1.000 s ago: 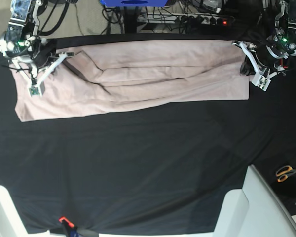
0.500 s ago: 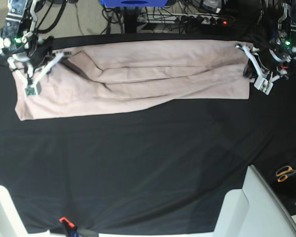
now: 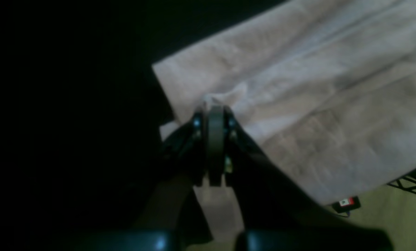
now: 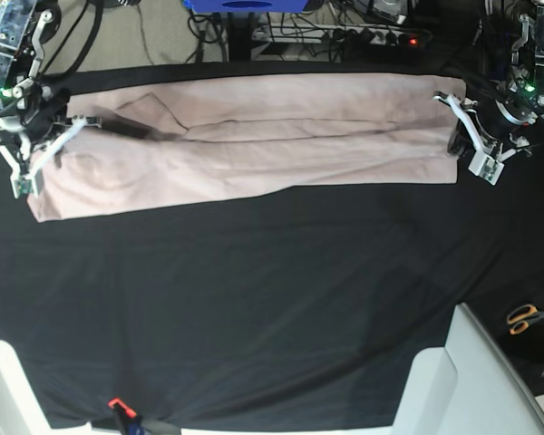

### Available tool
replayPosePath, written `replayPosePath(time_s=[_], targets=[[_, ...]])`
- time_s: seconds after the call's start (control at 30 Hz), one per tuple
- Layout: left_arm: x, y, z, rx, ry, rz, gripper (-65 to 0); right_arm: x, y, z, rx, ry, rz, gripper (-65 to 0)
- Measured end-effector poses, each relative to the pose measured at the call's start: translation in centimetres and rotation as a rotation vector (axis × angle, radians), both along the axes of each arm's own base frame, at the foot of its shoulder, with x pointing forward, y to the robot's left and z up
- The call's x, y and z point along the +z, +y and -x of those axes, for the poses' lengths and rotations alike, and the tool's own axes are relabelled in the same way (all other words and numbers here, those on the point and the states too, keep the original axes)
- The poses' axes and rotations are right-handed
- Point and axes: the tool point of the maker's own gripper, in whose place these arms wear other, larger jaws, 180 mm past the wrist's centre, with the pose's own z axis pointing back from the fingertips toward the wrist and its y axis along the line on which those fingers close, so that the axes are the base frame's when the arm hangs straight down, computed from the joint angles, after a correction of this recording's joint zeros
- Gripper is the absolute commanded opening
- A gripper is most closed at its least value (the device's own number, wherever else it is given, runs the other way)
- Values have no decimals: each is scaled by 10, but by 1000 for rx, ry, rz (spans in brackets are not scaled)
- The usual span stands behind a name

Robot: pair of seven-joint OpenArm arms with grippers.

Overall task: Fold the T-shirt properly
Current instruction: 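Hold the shirt edge with both grippers and smooth it flat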

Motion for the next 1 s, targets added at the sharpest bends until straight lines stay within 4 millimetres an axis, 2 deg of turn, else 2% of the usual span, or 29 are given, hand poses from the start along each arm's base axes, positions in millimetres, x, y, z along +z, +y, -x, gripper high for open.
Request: replayPosePath(time_s=[0.17, 0.33, 0.4, 0.53, 0.7, 0.83, 1.0], targets=[[5, 4, -7, -3, -17, -11, -650, 1, -1, -2, 0, -5, 3, -650], [19, 22, -11, 40, -55, -32, -650, 10, -1, -2, 4, -3, 14, -650], [16, 18, -4, 29, -40, -29, -650, 9, 2, -1, 6, -3, 7, -650], [8, 13, 9, 30, -9, -18, -650, -1, 10, 15, -3, 41, -15, -650], [6, 9, 10, 36, -9, -8, -650, 0, 11, 12, -3, 27, -20, -650], [-4, -9, 16, -5, 22, 15, -650, -1, 11, 14, -3, 36, -22, -650], [-9, -21, 20, -14, 32, 39, -650, -19, 11, 22, -14, 78, -38, -650]])
